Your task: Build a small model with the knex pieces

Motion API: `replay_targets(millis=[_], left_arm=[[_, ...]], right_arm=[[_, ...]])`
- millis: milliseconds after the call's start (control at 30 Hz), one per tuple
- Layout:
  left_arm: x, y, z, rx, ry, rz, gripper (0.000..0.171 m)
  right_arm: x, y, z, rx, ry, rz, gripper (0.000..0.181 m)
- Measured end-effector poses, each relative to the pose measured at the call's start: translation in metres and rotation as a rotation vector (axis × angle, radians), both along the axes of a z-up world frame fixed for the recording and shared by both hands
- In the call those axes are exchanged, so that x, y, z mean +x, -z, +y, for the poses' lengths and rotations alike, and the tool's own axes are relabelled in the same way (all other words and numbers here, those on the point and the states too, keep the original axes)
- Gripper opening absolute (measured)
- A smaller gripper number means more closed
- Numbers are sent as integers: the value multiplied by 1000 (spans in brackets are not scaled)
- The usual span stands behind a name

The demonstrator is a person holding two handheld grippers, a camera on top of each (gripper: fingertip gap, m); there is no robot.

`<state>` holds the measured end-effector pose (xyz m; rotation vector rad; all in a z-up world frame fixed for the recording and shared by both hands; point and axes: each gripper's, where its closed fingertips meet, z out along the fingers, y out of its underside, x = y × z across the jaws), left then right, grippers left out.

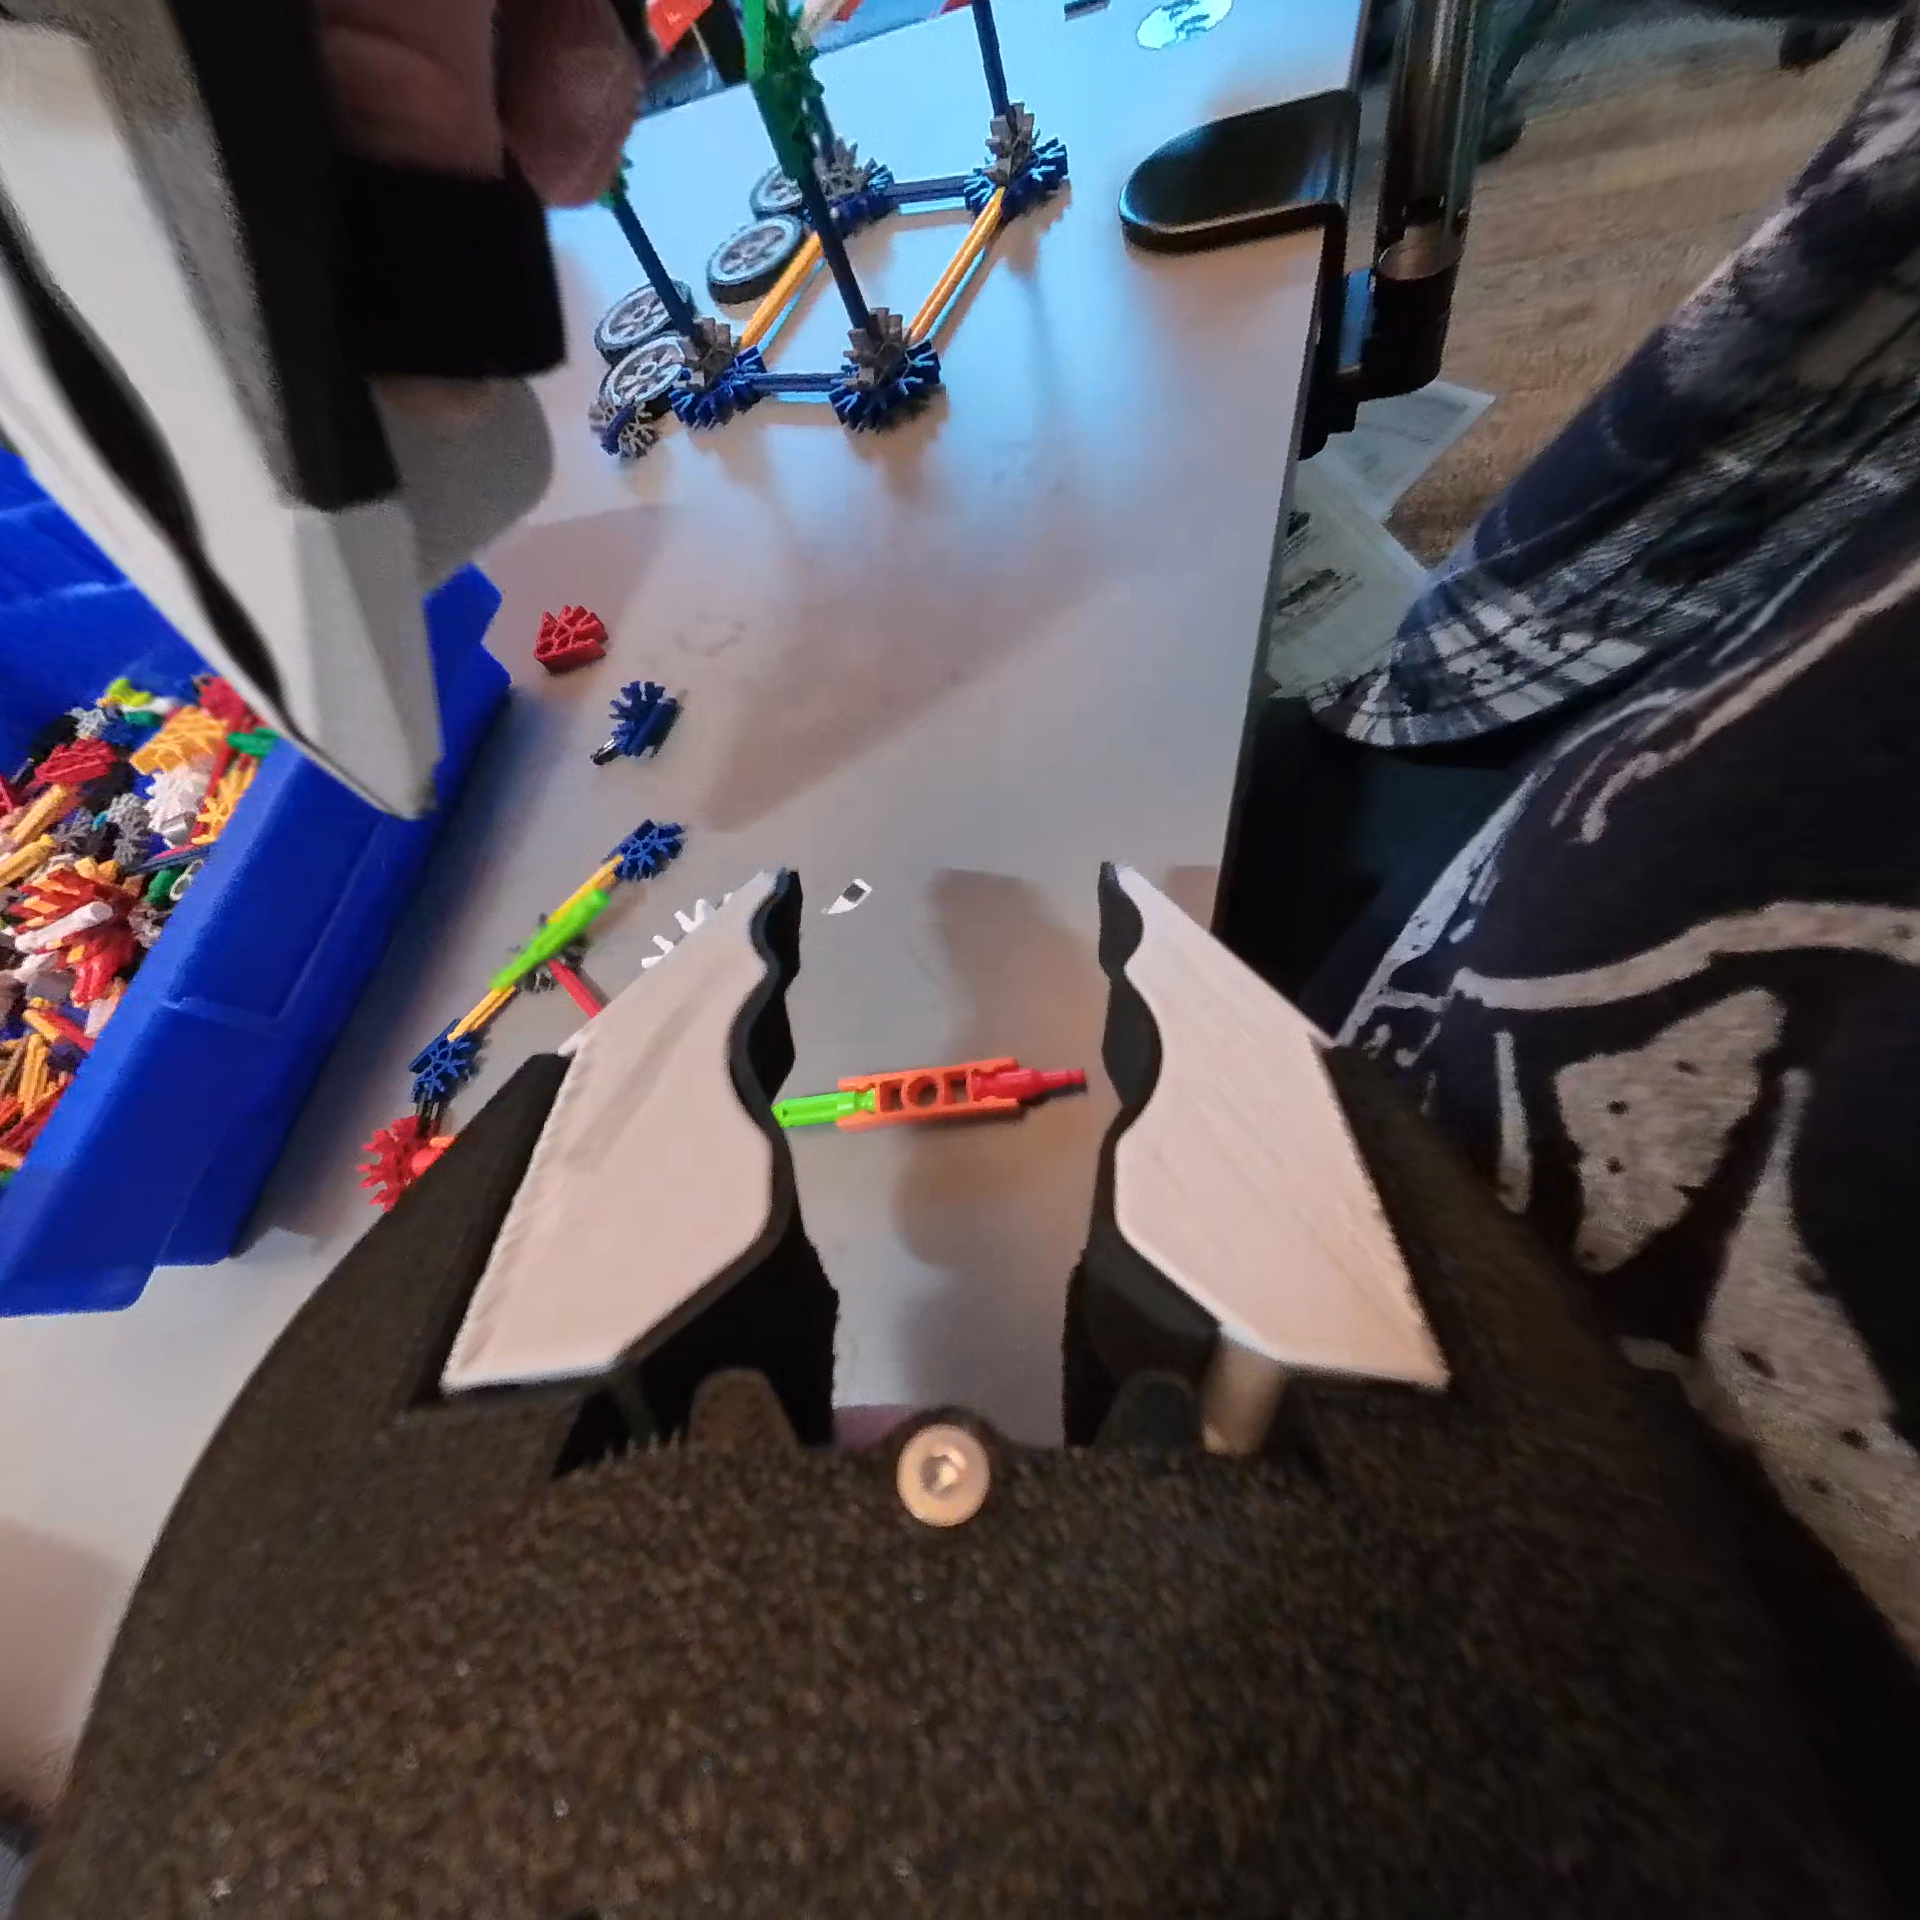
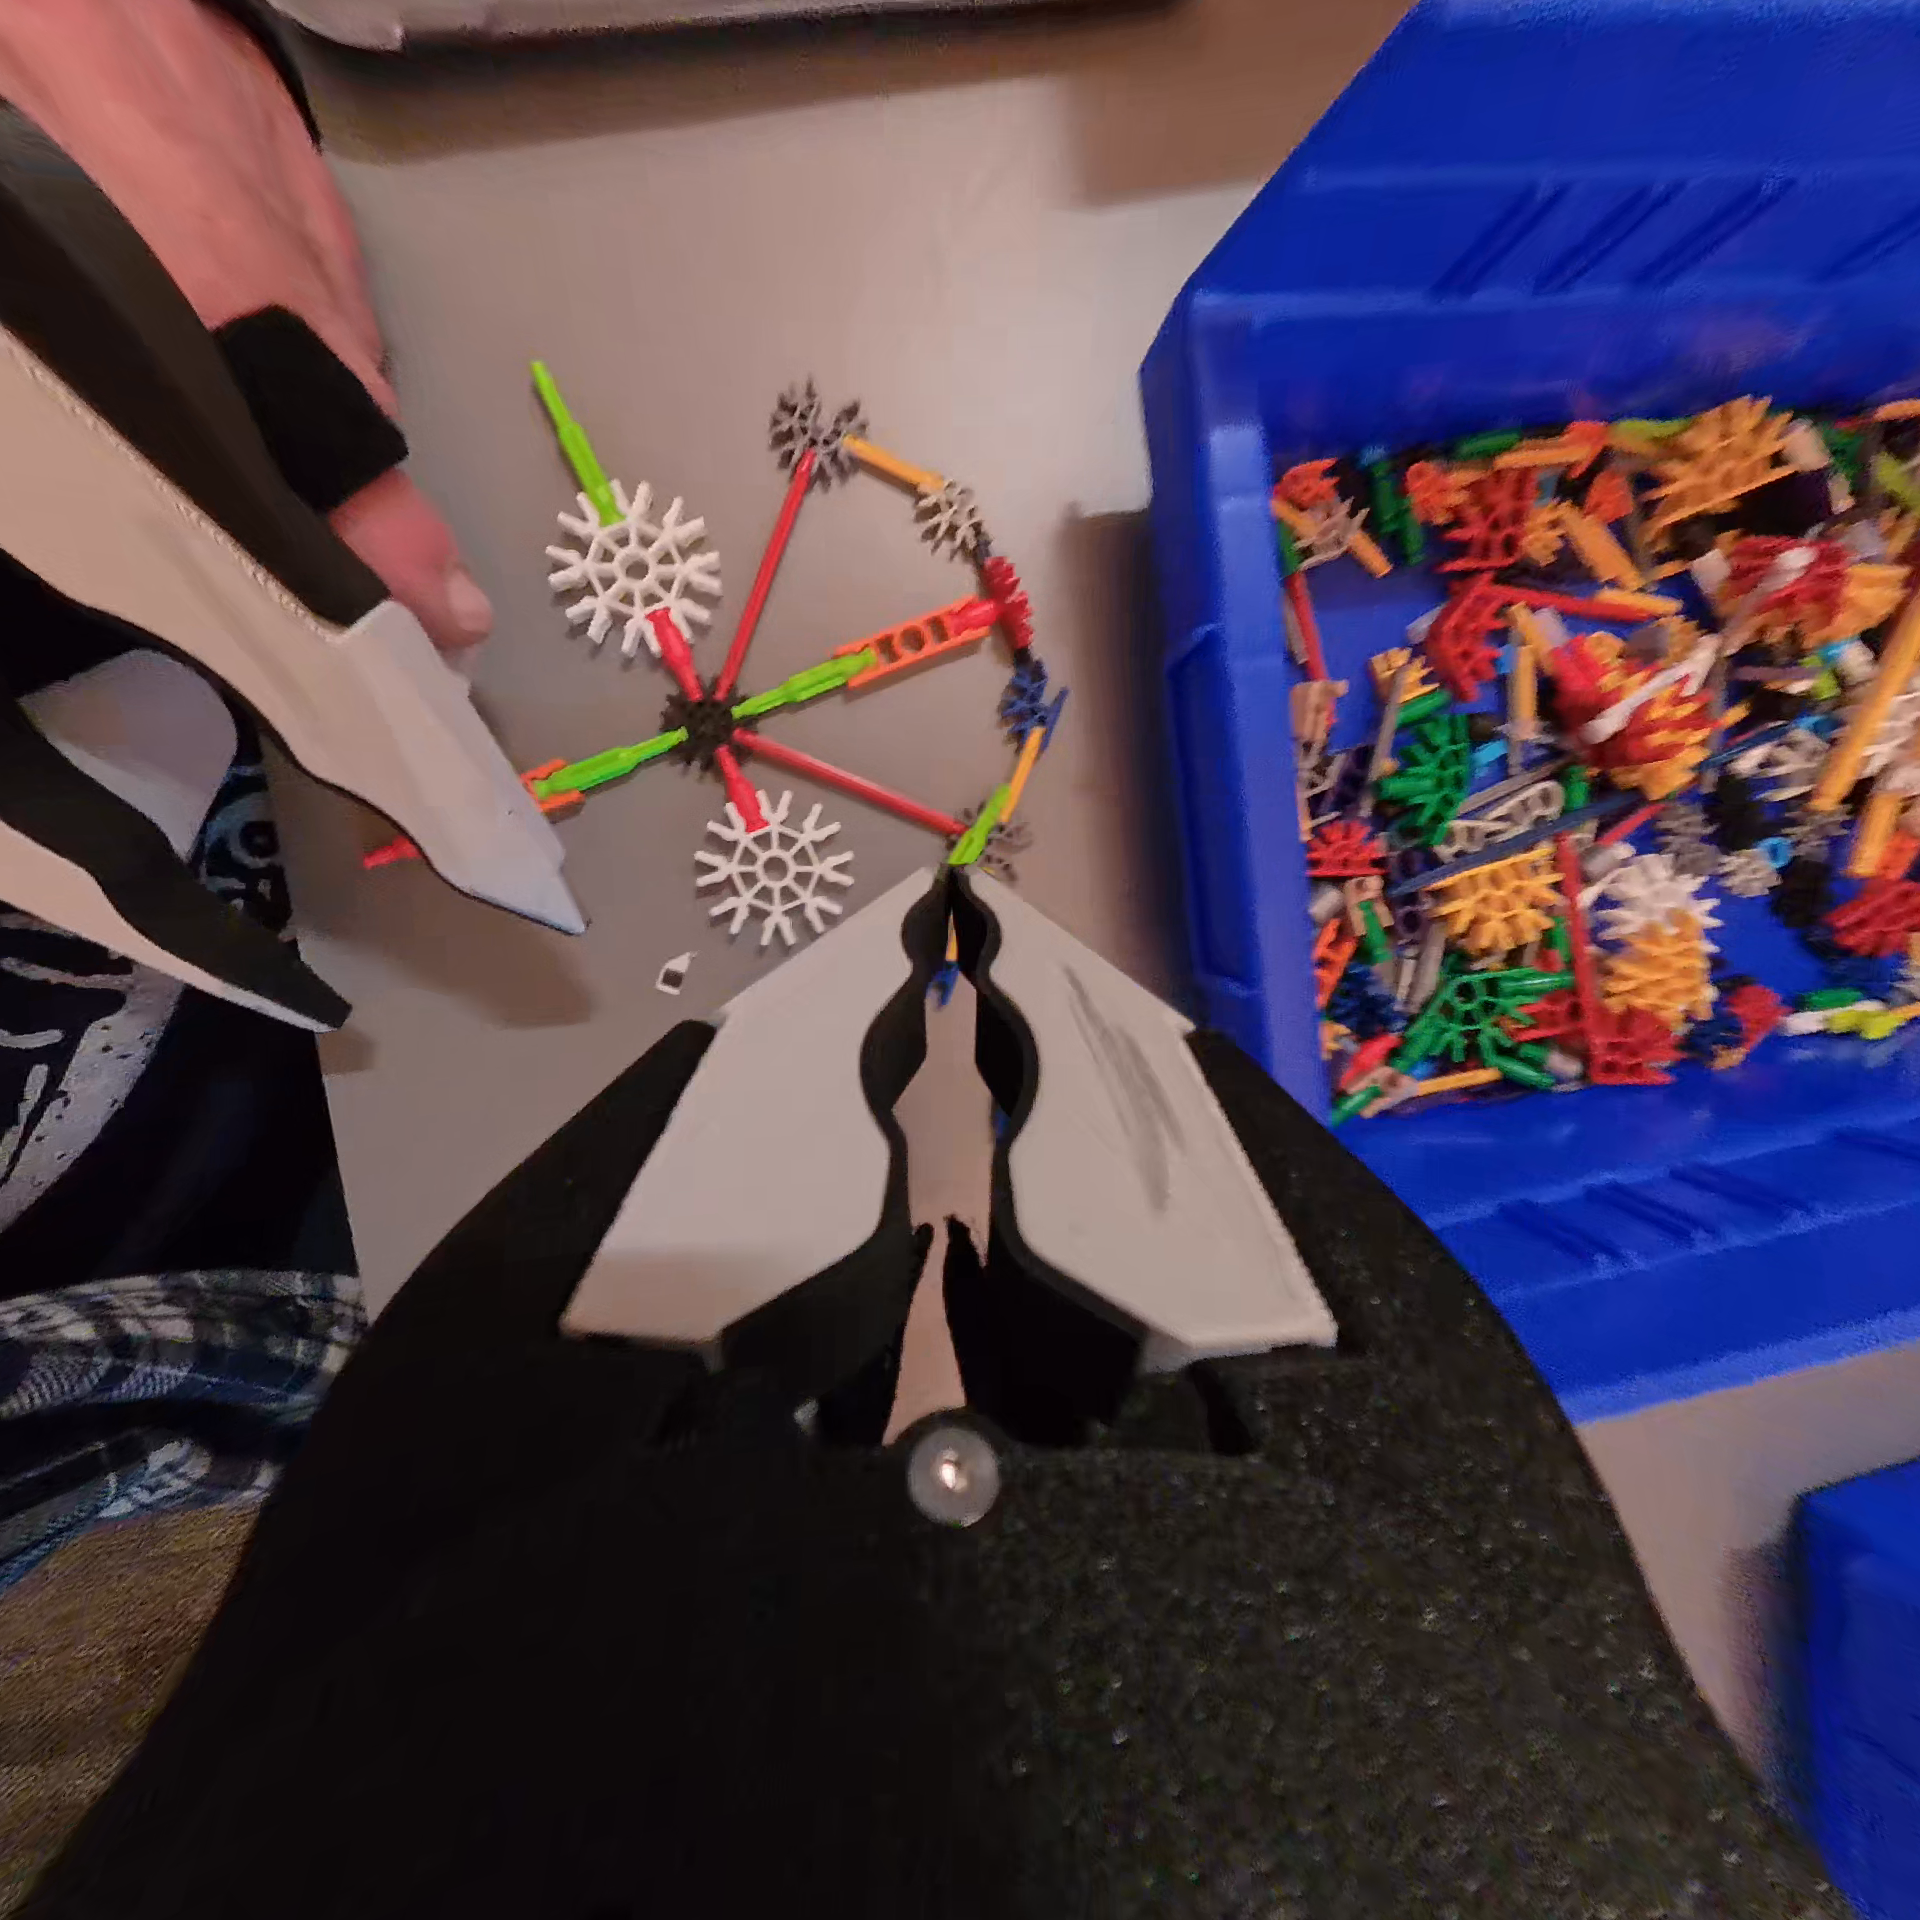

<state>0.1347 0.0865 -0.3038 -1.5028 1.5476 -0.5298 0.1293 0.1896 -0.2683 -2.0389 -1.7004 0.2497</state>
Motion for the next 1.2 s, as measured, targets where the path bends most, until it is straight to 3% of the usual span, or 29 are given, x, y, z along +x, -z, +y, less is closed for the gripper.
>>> replay_targets(millis=[167, 467, 667, 933, 1200], left_arm=[[0, 1, 0, 35, -8, 20, 57], [-1, 0, -7, 70, -12, 28, 56], [1, 2, -14, 68, -4, 31, 56], [5, 0, -19, 66, -1, 26, 56], [5, 1, -17, 54, 5, 32, 56]], right_arm=[[7, 23, -16, -46, -11, -21, 0], [3, 40, -3, -70, 107, 17, 15], [-11, 42, 1, 73, -62, -36, 14], [-9, 50, 2, 58, -240, -120, 16], [-9, 55, 6, 42, -288, -148, 5]])
